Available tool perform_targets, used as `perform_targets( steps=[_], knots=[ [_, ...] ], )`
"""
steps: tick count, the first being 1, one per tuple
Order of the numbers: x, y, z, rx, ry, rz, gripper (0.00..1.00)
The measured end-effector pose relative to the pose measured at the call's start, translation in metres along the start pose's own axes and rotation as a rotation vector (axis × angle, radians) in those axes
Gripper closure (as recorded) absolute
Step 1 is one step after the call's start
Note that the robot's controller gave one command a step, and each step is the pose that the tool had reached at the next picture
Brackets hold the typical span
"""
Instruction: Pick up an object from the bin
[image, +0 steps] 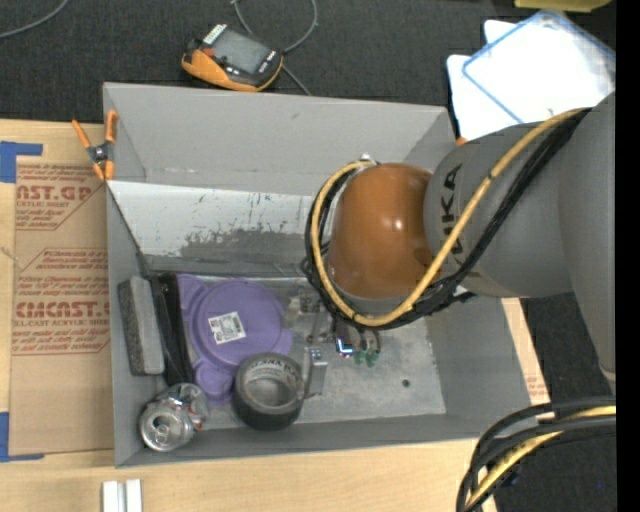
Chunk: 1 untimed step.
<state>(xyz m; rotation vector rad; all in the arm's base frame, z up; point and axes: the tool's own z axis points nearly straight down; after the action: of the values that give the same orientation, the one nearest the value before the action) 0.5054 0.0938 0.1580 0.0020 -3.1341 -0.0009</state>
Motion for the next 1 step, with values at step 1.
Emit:
perform_targets(
  steps=[1],
  knots=[
    [-0.0019, -0.0005, -0.0045, -0.001, -0.008, 0.001, 0.0]
  ],
)
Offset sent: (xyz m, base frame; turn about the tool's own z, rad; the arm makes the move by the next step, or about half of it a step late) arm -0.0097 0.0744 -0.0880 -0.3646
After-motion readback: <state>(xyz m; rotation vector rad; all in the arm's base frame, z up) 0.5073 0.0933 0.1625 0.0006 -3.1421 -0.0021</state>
